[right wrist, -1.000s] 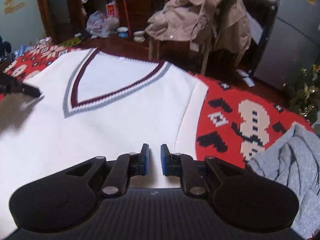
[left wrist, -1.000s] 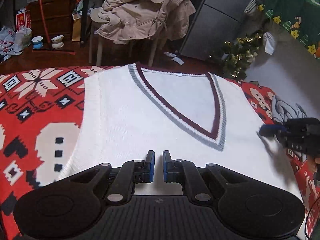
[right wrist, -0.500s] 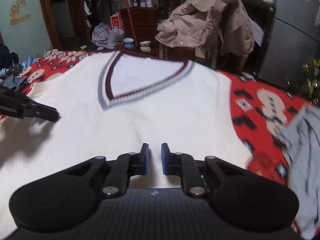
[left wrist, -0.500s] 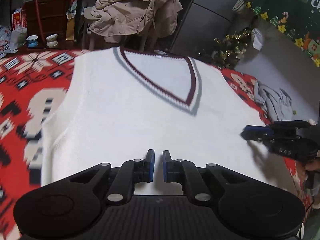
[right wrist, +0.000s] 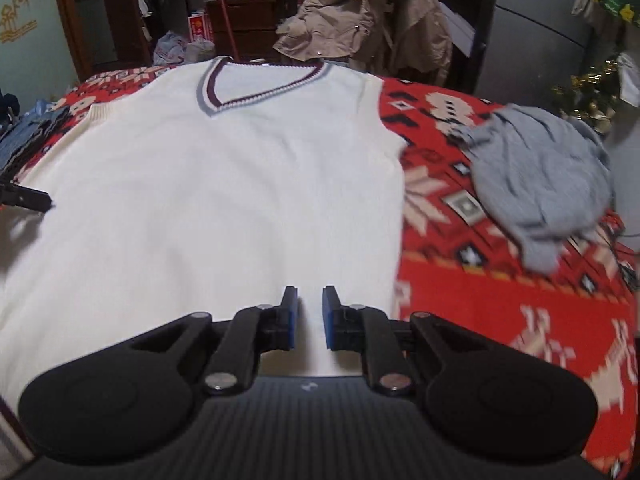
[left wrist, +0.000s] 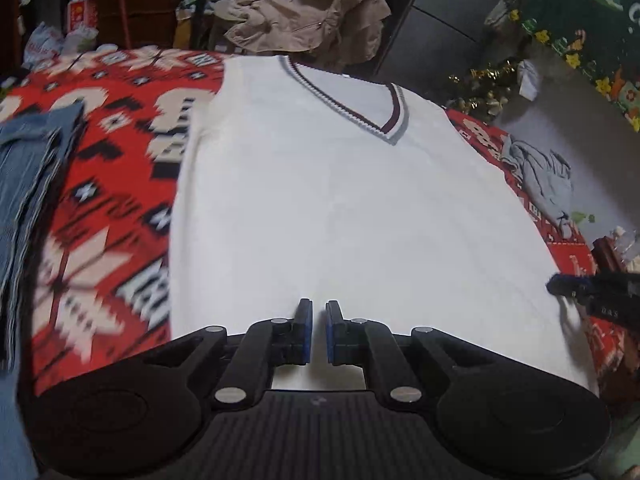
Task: Fold clothes
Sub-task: 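Open both grippers and move them down to the ribbed hem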
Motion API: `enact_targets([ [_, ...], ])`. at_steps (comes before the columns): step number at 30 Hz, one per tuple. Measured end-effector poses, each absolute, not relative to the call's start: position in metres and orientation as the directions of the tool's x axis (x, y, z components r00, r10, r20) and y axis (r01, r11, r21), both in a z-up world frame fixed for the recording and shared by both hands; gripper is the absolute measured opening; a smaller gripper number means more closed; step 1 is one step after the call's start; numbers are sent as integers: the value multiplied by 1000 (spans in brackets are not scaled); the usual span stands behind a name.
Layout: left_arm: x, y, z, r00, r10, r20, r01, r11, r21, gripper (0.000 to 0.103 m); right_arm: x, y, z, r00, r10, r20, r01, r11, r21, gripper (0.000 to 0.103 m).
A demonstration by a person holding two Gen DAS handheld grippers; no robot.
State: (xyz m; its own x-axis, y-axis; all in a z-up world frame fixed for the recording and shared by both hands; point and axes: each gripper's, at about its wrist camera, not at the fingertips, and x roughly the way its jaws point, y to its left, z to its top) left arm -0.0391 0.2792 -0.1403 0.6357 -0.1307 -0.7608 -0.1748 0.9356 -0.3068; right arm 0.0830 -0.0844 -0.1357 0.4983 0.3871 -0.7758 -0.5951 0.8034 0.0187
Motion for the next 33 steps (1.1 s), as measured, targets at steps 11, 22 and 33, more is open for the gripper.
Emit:
enact_targets([
  [11,-19,289,-123,679,-136,-721,-207,907,-367,8,95,-75,-109,500,476,-723,-598,794,109,11],
  [22,132,249,-137,697,-163,-699,-199,892,-407,8,201,43,-118,526,488,-697,-613,785,87,9],
  [33,126,229,-150,692,-170,-702,-197,891,-410,8,190,69,-153,579,446,-683,-613,790,-5,12],
])
